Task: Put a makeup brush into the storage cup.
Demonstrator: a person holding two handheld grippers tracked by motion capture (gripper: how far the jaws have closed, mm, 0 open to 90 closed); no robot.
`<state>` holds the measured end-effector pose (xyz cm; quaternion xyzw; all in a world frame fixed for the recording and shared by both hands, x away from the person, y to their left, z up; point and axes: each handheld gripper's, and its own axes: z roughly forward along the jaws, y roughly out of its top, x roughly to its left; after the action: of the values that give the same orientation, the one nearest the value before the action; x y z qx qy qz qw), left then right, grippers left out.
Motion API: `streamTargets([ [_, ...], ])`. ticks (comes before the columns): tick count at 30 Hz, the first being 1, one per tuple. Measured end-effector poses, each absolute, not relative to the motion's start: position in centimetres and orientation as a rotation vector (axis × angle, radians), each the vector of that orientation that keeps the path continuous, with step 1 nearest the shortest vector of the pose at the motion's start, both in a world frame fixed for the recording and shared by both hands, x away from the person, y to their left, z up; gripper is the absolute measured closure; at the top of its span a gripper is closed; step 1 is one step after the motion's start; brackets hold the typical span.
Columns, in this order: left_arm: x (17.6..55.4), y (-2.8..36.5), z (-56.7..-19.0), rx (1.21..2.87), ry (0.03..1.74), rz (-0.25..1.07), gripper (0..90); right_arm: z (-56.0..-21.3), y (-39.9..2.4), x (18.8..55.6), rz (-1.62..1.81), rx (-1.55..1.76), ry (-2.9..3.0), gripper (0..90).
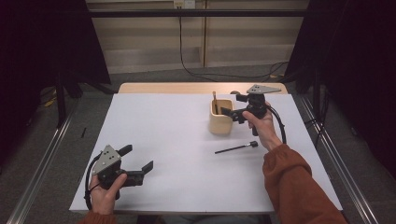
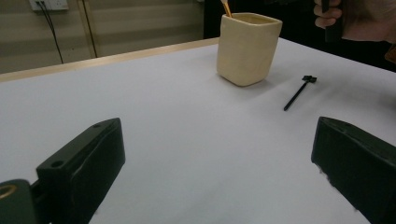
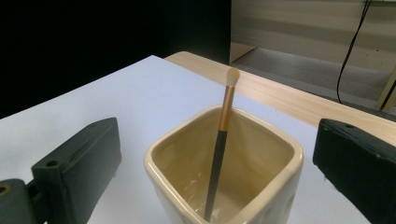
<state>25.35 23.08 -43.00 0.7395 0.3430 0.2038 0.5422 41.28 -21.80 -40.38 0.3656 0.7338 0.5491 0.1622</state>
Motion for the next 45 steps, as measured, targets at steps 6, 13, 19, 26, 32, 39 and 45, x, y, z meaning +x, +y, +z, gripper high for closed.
streamTargets([
  [6, 25.3, 23.2, -42.9, 1.75, 0.816, 0.489, 2.5, -40.3, -22.5, 40.8, 1.589, 1.054, 2.072, 0.0],
  [13, 25.4, 23.1, -42.9, 1.747, 0.81, 0.494, 2.5, -40.4, -23.9, 39.5, 1.613, 1.081, 2.036, 0.6],
  [19, 25.4, 23.3, -42.8, 1.726, 0.817, 0.498, 2.5, -39.9, -24.7, 38.1, 1.617, 1.067, 2.025, 0.5],
  [26, 25.4, 23.7, -42.7, 1.718, 0.831, 0.512, 2.5, -39.6, -25.1, 36.5, 1.601, 1.057, 2.038, 1.1],
  [32, 25.1, 24.0, -42.7, 1.709, 0.843, 0.523, 2.5, -39.3, -25.8, 35.2, 1.605, 1.06, 2.007, 1.3],
  [39, 25.2, 23.8, -42.5, 1.714, 0.837, 0.542, 2.4, -39.7, -26.4, 33.6, 1.581, 1.065, 2.019, 1.3],
  [45, 25.1, 23.6, -42.5, 1.704, 0.837, 0.522, 2.0, -39.9, -27.3, 31.8, 1.581, 1.068, 2.0, 2.1],
])
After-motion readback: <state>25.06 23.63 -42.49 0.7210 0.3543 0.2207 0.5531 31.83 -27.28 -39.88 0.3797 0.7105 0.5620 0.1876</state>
